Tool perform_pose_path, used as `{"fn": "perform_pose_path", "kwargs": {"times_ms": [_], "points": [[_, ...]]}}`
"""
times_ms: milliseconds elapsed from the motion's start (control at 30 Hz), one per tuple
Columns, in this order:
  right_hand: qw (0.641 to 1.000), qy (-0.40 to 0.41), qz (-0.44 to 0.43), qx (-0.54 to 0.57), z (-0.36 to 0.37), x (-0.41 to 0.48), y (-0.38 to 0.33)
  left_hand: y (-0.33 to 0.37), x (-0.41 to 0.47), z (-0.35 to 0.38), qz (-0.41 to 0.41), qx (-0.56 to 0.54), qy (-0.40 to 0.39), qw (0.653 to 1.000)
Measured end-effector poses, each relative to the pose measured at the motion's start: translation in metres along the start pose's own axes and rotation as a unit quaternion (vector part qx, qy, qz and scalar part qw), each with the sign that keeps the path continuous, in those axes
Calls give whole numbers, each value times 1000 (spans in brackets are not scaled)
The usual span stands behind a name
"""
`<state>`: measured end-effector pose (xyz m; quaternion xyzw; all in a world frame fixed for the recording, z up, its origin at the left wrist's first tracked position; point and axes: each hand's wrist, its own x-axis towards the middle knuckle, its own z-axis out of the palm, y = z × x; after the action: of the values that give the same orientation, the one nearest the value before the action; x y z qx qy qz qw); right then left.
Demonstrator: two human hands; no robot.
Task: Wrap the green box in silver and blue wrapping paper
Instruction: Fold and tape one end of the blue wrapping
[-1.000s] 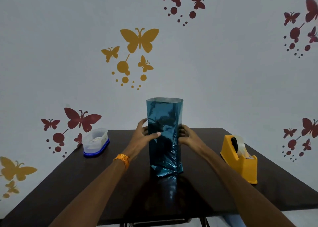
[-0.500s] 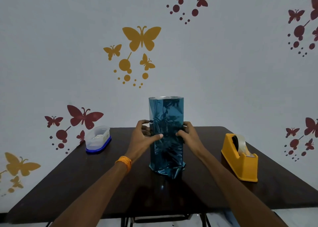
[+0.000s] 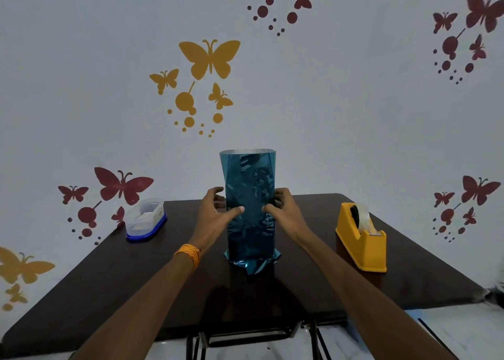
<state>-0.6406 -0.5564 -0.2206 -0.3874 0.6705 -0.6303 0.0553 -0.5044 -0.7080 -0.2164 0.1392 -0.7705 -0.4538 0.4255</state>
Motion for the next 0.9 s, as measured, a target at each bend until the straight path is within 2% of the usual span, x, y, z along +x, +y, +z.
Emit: {"fn": "perform_pose_path", "kwargs": {"times_ms": [67, 133, 167, 200, 267, 367, 467, 533, 633, 733, 900], "points": [[1000, -7, 2, -27, -7, -5, -3, 7, -9, 4, 23, -30, 108, 993], [998, 14, -10, -57, -22, -14, -9, 25, -26, 15, 79, -55, 224, 970], [997, 43, -18, -68, -34, -20, -11, 36, -37, 23, 113, -52, 239, 963], [993, 79, -27, -84, -46, -26, -14, 46, -45, 33, 145, -43, 228, 962], [977, 159, -34, -135, -77, -41, -14, 58, -58, 66, 180, -17, 154, 971], [939, 256, -12, -231, -125, -63, -6, 63, -66, 128, 149, -11, -23, 989], [903, 300, 33, -306, -169, -86, 9, 58, -73, 191, 91, 6, -194, 977], [887, 318, 56, -331, -190, -94, 18, 55, -77, 221, 54, 9, -261, 964], [909, 275, 133, -282, -205, -91, 28, 55, -77, 248, 70, 30, -280, 957], [937, 229, 234, -123, -205, -79, 33, 49, -69, 262, 79, 45, -260, 961], [936, 225, 261, -77, -203, -65, 36, 32, -65, 268, 73, 36, -249, 965]]}}
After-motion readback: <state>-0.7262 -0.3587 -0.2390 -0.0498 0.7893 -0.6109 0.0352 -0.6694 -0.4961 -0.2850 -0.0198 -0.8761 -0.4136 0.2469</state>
